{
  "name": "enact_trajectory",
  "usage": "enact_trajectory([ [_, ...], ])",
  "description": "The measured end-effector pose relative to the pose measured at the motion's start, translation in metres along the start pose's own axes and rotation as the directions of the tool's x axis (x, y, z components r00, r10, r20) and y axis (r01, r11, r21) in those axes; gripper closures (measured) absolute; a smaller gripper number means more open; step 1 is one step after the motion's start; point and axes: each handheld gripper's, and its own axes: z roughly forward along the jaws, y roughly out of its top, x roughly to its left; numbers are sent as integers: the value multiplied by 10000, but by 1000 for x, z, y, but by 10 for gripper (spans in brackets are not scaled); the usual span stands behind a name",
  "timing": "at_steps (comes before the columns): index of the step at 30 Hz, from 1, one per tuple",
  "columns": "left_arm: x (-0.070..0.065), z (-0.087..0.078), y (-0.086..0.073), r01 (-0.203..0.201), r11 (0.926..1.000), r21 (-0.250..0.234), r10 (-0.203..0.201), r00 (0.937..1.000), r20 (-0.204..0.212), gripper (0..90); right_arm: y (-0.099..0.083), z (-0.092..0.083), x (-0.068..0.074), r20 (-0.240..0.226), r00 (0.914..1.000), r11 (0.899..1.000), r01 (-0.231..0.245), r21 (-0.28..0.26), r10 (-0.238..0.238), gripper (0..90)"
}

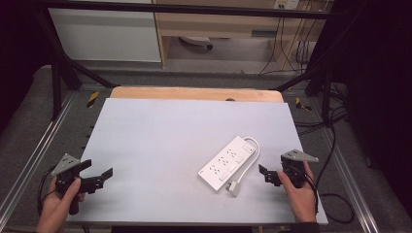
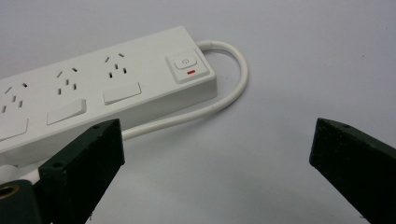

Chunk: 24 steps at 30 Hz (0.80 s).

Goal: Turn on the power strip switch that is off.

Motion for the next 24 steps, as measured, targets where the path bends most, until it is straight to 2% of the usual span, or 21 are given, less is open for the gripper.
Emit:
enact_trajectory([
  [6,0,0,0,7,10000,-11,-7,10000,6,68,2,-4,0,-5,9999,9998,-144,-141,144,36],
  [24,0,0,0,-39,10000,14,39,10000,10,68,8,-10,4,-264,9996,9976,-120,-684,103,28],
])
